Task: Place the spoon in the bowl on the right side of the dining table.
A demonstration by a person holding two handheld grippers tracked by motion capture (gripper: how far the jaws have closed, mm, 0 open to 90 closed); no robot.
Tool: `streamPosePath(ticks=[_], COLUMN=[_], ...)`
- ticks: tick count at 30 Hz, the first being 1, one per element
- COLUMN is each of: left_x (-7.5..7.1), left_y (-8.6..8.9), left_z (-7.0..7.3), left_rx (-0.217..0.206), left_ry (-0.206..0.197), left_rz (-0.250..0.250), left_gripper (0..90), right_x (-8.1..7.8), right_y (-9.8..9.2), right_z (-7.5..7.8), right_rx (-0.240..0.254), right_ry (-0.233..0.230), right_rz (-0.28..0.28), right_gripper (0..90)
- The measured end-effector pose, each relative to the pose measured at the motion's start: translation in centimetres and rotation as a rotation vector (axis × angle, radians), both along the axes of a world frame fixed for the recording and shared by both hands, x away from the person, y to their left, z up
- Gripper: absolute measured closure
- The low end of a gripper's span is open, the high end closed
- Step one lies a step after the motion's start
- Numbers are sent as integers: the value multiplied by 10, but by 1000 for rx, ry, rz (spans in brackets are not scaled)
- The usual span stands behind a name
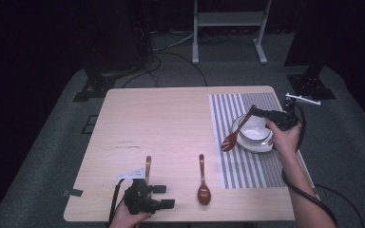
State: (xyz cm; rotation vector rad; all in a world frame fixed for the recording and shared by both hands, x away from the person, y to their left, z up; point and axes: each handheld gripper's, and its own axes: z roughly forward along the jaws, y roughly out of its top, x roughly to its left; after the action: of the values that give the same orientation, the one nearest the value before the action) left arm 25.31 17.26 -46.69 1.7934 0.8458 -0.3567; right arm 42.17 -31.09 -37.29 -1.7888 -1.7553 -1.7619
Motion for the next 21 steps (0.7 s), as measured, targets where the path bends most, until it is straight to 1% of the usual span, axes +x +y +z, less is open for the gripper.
streamPosePath(ticks=[14,21], left_x=[0,0], left_y=[0,-1], left_z=[0,0], left_rx=[-1,3], left_ry=[2,0], left_rz=[-1,-1], left_gripper=[71,71], right_x=[1,1], right_y=[-28,-41], right_z=[3,3], right_rx=[-5,2], right_ry=[6,10], right_rz=[-84,-122], right_gripper=[837,836])
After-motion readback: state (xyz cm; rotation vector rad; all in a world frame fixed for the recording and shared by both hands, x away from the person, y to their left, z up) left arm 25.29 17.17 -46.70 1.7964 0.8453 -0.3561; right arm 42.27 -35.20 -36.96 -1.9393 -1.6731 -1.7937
